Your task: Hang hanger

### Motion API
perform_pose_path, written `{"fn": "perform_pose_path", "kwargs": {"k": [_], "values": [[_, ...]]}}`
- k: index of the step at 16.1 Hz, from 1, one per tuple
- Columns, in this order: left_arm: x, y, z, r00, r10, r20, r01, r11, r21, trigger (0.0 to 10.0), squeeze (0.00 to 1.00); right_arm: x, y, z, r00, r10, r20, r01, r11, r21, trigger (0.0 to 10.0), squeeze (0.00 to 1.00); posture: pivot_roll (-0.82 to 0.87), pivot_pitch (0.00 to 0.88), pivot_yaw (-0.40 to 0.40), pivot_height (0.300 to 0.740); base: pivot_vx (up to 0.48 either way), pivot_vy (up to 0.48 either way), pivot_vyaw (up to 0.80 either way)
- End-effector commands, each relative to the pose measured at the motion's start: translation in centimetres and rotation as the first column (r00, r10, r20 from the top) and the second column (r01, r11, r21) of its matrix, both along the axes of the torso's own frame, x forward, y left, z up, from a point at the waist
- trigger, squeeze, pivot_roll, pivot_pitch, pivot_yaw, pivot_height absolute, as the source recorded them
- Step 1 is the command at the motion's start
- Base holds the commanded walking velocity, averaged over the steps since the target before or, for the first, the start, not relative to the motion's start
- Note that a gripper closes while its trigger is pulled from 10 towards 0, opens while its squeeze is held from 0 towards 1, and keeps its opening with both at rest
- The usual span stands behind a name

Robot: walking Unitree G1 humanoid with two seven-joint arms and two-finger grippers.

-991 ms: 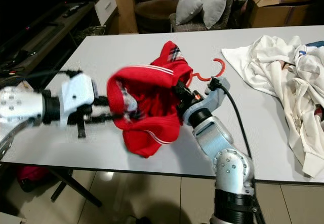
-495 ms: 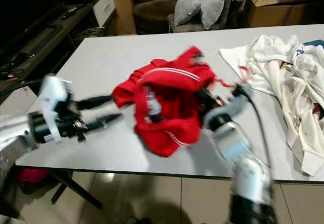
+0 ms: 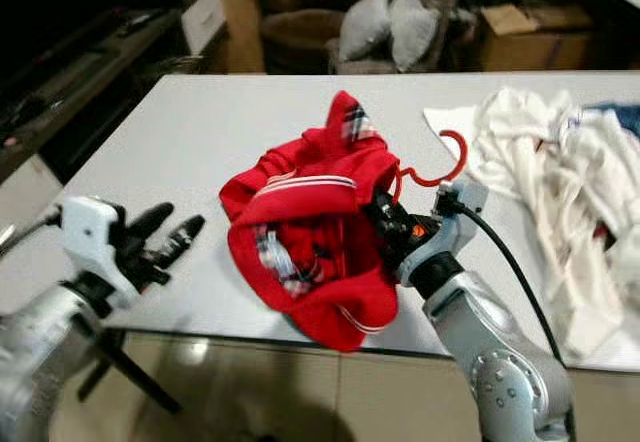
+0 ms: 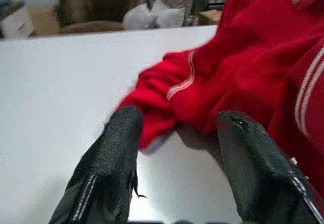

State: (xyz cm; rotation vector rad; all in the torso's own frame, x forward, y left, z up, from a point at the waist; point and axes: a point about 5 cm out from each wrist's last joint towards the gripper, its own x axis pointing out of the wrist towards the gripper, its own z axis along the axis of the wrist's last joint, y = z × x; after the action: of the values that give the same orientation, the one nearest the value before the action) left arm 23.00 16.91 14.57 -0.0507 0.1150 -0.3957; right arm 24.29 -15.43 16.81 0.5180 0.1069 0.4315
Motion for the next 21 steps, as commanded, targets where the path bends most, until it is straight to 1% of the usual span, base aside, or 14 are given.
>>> {"fn": "perform_pose_path", "kwargs": {"k": [1,3,4,8,10,11,12,14,15,17,18,19,20,21], "values": [[0.0,-0.1,0.0,1.000,0.011,0.016,-0.011,1.000,0.022,10.0,0.00,-0.3,0.1,0.5,0.999,0.016,0.038,-0.015,0.999,-0.028,10.0,0.00,-0.11,0.000,0.111,0.740,0.000,-0.480,0.80],[-0.2,-0.6,-0.6,1.000,0.005,0.001,-0.005,0.999,0.040,10.0,0.00,-0.8,0.3,0.3,0.998,0.045,0.041,-0.042,0.996,-0.072,10.0,0.00,-0.12,0.000,0.114,0.740,0.000,-0.480,0.80],[-0.1,-0.7,-0.3,1.000,0.002,0.006,-0.002,0.999,0.036,10.0,0.00,-0.9,0.2,0.3,0.998,0.047,0.039,-0.043,0.995,-0.085,10.0,0.00,-0.12,0.000,0.110,0.740,0.000,-0.480,0.80],[-0.6,-1.1,0.5,0.999,0.006,0.036,-0.008,0.999,0.037,10.0,0.00,-1.0,0.1,0.7,0.997,0.049,0.055,-0.044,0.995,-0.092,10.0,0.00,-0.10,0.000,0.103,0.740,0.000,-0.480,0.80],[-0.5,-0.8,0.1,1.000,0.019,0.020,-0.019,0.999,0.032,10.0,0.00,-0.7,0.3,0.1,0.998,0.048,0.038,-0.043,0.993,-0.110,10.0,0.00,-0.11,0.000,0.106,0.740,0.000,-0.480,0.80],[-1.0,-0.7,0.1,1.000,0.024,0.009,-0.024,0.999,0.041,10.0,0.00,-1.0,0.5,0.3,0.998,0.049,0.041,-0.045,0.994,-0.104,10.0,0.00,-0.10,0.000,0.113,0.740,0.000,-0.480,0.80],[-1.2,-1.0,0.5,1.000,0.027,0.016,-0.027,0.999,0.023,10.0,0.00,-1.3,0.4,0.6,0.997,0.062,0.052,-0.058,0.996,-0.073,10.0,0.00,-0.07,0.000,0.094,0.740,0.000,-0.480,0.80],[-1.6,-0.9,0.4,0.999,0.049,0.013,-0.050,0.998,0.048,10.0,0.00,-1.1,0.2,-0.3,0.998,0.060,0.019,-0.058,0.994,-0.090,10.0,0.00,-0.06,0.000,0.077,0.740,0.000,-0.480,0.80],[-1.5,-0.9,0.5,0.998,0.056,0.018,-0.056,0.998,0.033,10.0,0.00,-1.0,0.4,-0.3,0.998,0.069,0.016,-0.067,0.994,-0.085,10.0,0.00,-0.06,0.000,0.078,0.740,0.000,-0.472,0.80],[-0.9,-0.9,0.5,0.997,0.068,0.021,-0.068,0.997,0.022,10.0,0.00,-0.9,0.5,-0.4,0.996,0.083,0.019,-0.081,0.991,-0.108,10.0,0.00,-0.06,0.000,0.082,0.740,0.000,0.000,0.80],[-0.4,-1.2,0.7,0.999,0.038,0.019,-0.038,0.999,0.006,10.0,0.00,-0.8,0.1,-0.1,0.998,0.054,0.026,-0.051,0.994,-0.096,10.0,0.00,-0.09,0.000,0.123,0.740,0.000,0.000,0.00],[0.4,-1.3,0.1,1.000,0.024,0.005,-0.024,1.000,0.012,10.0,0.00,-0.9,-0.2,-0.4,0.999,0.032,0.044,-0.027,0.994,-0.108,10.0,0.00,-0.11,0.000,0.136,0.740,0.000,0.480,0.00],[0.8,-1.4,0.7,1.000,0.011,0.013,-0.011,1.000,-0.009,10.0,0.00,-0.6,-0.2,0.0,0.999,0.005,0.041,0.001,0.990,-0.140,10.0,0.00,-0.13,0.000,0.134,0.740,0.000,0.480,0.00],[0.9,-1.5,0.9,1.000,0.017,0.019,-0.016,0.998,-0.053,10.0,0.00,-0.5,-0.1,0.7,0.998,0.014,0.061,-0.009,0.997,-0.076,10.0,0.00,-0.10,0.000,0.113,0.740,0.000,0.480,0.00]]}}
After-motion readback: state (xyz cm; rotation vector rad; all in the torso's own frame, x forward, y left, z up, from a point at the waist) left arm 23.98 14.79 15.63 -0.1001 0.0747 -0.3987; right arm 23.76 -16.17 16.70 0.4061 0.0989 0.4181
